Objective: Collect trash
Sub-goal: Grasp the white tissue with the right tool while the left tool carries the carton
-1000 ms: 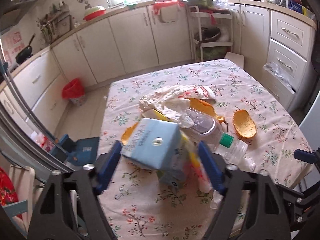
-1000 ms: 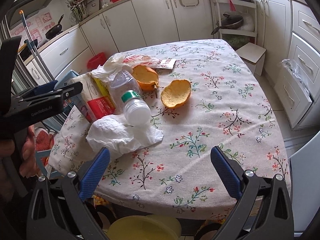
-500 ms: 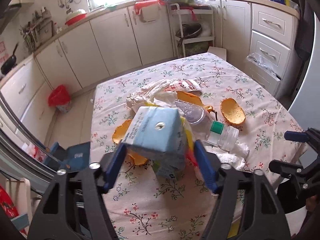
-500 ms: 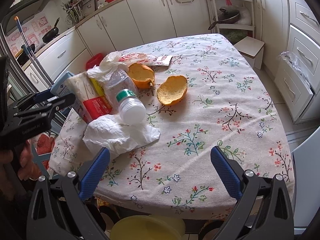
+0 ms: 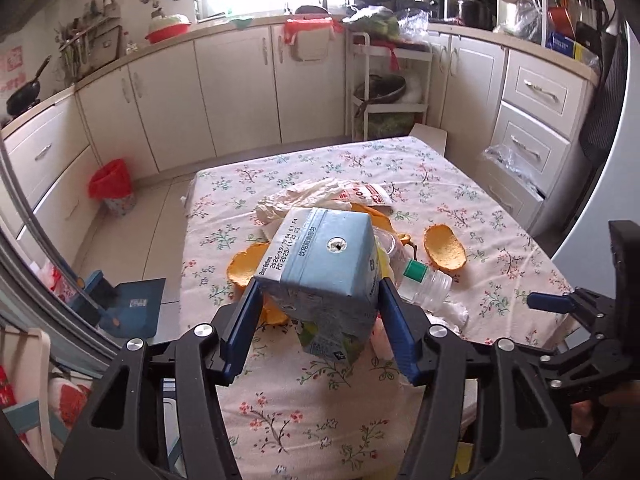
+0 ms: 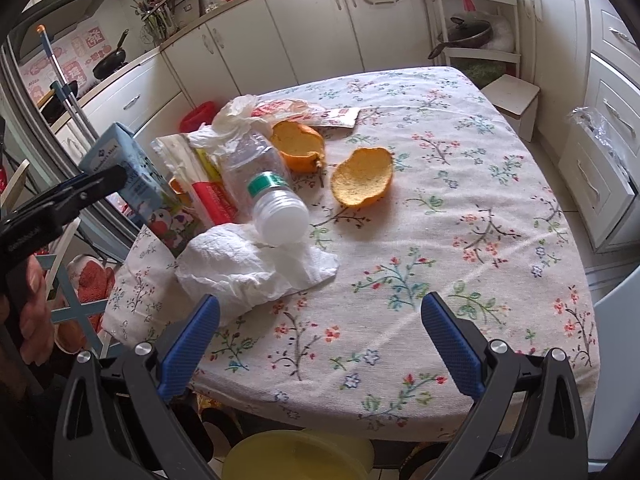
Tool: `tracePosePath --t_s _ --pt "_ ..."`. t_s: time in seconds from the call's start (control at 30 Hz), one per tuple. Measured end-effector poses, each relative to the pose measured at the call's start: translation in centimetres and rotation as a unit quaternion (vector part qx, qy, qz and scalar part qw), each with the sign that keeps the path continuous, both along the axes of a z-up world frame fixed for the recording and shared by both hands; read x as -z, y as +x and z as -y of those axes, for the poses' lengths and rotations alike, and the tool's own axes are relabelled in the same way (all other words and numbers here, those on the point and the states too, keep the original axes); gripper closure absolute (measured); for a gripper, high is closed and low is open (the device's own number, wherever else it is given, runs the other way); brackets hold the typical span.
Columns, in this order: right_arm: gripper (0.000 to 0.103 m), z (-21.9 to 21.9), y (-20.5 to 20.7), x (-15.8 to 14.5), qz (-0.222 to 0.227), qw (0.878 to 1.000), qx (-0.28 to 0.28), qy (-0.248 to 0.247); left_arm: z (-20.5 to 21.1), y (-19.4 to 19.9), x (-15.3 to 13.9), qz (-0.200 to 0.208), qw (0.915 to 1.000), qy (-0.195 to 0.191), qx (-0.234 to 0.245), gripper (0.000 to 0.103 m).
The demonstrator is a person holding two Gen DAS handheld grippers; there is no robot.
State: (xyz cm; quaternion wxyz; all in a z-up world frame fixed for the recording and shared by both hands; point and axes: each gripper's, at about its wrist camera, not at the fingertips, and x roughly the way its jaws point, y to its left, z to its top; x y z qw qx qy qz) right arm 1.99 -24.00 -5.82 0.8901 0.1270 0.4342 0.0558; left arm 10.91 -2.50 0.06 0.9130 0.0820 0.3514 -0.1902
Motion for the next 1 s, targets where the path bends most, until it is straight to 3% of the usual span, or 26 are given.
tracePosePath --t_s 0.2,0.33,0.4,0.43,0.47,0.5,0.57,0.63,0.67,1.0 --pt "0.006 -2.7 1.4 0.1 0.008 0.999 -0.037 0.002 -2.7 -1.9 -0.8 -0.005 0.9992 -0.031 -0.024 0.047" --pt "0.006 -4.5 3.7 1.7 -0.015 0.998 -0.053 -0.005 -3.9 -2.6 -0.9 -0.007 0.9988 -0.04 -0.028 0.047" --pt "0.007 -4.5 4.9 2.9 -0.029 0.998 -0.05 0.013 -4.5 -2.9 -0.8 -0.009 0.9985 -0.045 -0.03 0.047" --pt "0.014 -4.5 4.9 2.9 -0.018 0.999 -0.046 0.014 -4.9 -3.0 -0.8 -0.01 0.9983 -0.048 -0.031 0.047" --pt "0.035 -4.4 4.9 2.8 -0.015 0.999 -0.049 0.019 -5.2 -3.1 -0.8 -0.009 0.9982 -0.049 -0.033 0.047" --pt "0.041 -4.2 5.0 2.8 -0.024 0.998 -0.052 0.028 -5.5 -3.2 -0.9 -0.008 0.9981 -0.051 -0.034 0.047" --pt "0.064 -3.7 4.7 2.5 -0.025 0.997 -0.052 0.051 -6.0 -3.4 -1.1 -0.006 0.9978 -0.055 -0.035 0.047" --pt "0.073 -3.0 4.2 2.5 -0.026 0.996 -0.048 0.065 -6.3 -3.6 -1.3 -0.002 0.9977 -0.057 -0.037 0.047" --pt "0.082 -2.8 3.9 2.5 -0.023 0.996 -0.046 0.069 -6.4 -3.7 -1.4 -0.001 0.9976 -0.059 -0.037 0.048" --pt "0.085 -1.7 -0.2 0.2 0.001 0.992 -0.054 0.111 -5.2 -7.0 -0.8 -0.009 0.9979 -0.06 -0.021 0.047"
